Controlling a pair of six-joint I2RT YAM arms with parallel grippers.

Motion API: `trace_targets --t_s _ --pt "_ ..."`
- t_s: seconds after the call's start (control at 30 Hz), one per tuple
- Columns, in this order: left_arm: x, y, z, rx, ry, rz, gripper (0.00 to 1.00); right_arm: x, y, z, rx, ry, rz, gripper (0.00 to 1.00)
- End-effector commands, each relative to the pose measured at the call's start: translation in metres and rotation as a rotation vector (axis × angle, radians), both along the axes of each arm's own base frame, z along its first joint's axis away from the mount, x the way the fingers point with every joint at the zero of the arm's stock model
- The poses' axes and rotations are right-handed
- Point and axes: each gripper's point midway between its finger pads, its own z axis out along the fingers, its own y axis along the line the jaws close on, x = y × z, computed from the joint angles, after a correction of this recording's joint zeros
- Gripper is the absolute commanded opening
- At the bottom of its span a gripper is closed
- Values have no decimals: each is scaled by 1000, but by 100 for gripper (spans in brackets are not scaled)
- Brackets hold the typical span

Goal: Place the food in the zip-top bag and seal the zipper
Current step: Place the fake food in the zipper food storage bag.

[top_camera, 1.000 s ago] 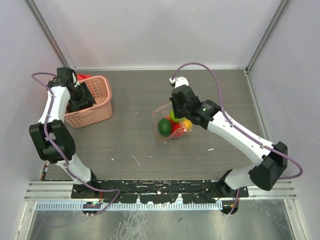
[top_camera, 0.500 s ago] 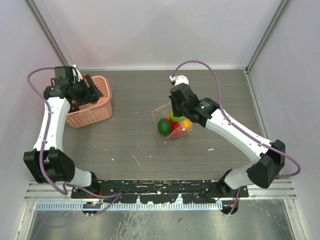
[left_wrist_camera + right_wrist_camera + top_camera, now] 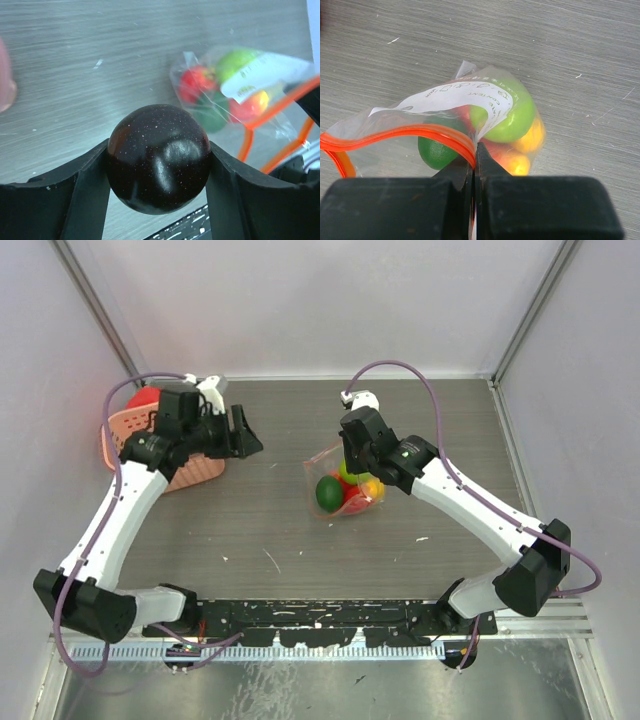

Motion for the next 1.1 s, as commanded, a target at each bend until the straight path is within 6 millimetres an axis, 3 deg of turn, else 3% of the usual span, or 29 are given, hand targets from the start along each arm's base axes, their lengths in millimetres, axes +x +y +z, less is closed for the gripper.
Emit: trace_targets --t_s 0.0,0.2,0.63,0.83,1.07 --pt "-19 -34 28 -41 -148 -119 38 6 2 27 69 -61 -27 0" --pt "-48 -67 33 -32 -258 -238 38 5 1 27 73 -62 -29 0" --pt "-102 -160 39 -17 -526 -544 39 3 1 28 86 -61 -25 0" --pt "-104 -185 36 -20 -614 -619 39 2 3 29 96 -58 -18 0" --pt "-87 -197 16 23 -656 -616 42 -1 3 33 112 -64 -11 0"
